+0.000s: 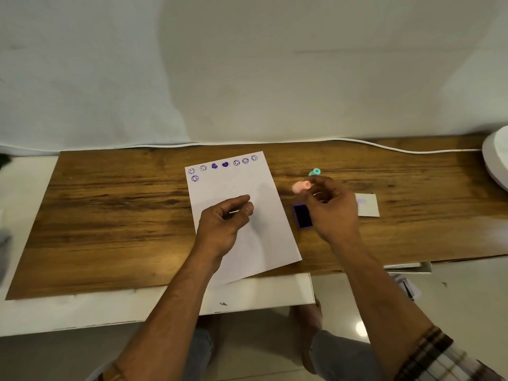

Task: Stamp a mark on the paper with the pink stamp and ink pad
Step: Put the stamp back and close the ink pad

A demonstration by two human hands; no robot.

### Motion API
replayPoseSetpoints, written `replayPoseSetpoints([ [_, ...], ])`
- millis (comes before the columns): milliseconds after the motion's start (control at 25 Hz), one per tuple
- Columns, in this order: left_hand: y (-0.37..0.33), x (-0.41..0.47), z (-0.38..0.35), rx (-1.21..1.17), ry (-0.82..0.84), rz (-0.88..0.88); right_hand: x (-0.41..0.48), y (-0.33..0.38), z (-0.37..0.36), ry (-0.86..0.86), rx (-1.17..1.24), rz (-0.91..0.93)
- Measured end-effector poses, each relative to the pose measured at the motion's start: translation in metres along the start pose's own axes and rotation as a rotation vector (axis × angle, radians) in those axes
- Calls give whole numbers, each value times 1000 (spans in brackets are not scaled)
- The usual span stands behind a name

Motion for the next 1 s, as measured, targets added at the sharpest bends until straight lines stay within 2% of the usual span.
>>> replayPoseSetpoints([
  [120,1,0,0,7,-10,-2,24,-13,23,-167,-114,74],
  [240,1,-1,-2,26,-17,-9,48,-29,37,-253,-241,90],
  [440,5,-1,-3,64,-34,-12,77,-44,37,-215,-470,96],
  [720,8,-1,-9,114,-29,-37,83,-42,27,-97,-642,91],
  [840,8,-2,-11,109,-17,-42,80,-40,30,-93,-599,92],
  [920,7,-1,-11,107,-9,-50,79,-38,40,-135,-515,84],
  [1000,7,0,-10,95,0,-51,76,-41,56,-195,-535,75],
])
Point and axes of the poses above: each hand's wrist, its own x-axis towards the middle knuckle, its own z-axis out of the back of the hand, y = z × x, the point moved 1 cm from there along x, towards the middle knuckle, and after that the axes turned 2 degrees about -z, right-handed, at the moved point
